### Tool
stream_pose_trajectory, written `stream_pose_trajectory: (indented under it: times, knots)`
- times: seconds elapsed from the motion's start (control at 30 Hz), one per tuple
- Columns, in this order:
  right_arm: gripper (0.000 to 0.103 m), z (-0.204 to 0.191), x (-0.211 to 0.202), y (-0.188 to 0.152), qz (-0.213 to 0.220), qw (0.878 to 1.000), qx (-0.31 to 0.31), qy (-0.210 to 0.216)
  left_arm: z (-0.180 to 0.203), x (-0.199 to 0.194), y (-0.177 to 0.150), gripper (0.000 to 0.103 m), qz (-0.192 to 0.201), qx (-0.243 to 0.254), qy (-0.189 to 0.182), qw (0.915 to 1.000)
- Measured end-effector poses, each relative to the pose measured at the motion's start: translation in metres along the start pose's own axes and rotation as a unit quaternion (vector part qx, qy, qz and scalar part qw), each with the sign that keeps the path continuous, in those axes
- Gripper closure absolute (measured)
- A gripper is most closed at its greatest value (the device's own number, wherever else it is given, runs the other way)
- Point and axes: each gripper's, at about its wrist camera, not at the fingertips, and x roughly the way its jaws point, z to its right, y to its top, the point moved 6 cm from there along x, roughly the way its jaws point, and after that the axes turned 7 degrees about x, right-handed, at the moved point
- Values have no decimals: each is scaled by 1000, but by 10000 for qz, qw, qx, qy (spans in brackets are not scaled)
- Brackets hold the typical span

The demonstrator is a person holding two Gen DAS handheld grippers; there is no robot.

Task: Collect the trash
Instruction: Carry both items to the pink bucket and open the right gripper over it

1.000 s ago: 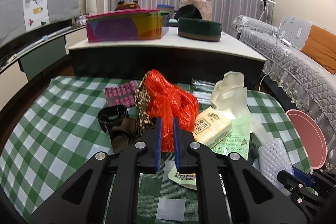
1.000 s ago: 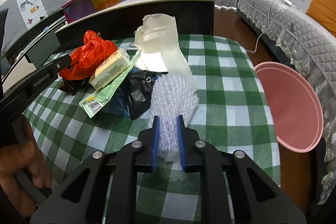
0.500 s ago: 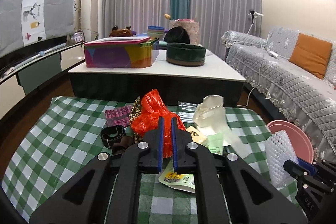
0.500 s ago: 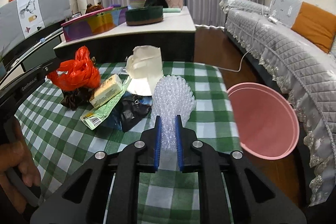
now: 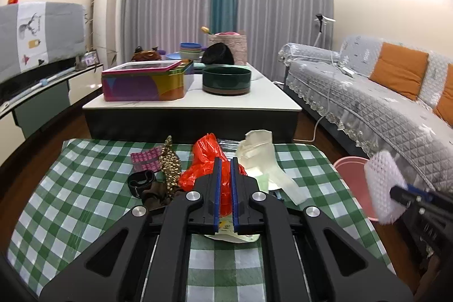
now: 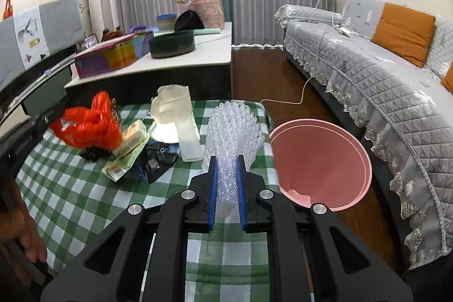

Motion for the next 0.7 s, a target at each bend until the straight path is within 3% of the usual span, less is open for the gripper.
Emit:
stream_pose_trajectory:
  times: [0.3,0.7]
  knots:
    - [90,30,-29,29,137,9997,211,19,21,-17,10,97,0,94,-283,9996]
    - [90,82,-47,80,139,9999,29,5,63,-17,35,97,-56,112,-754,9971]
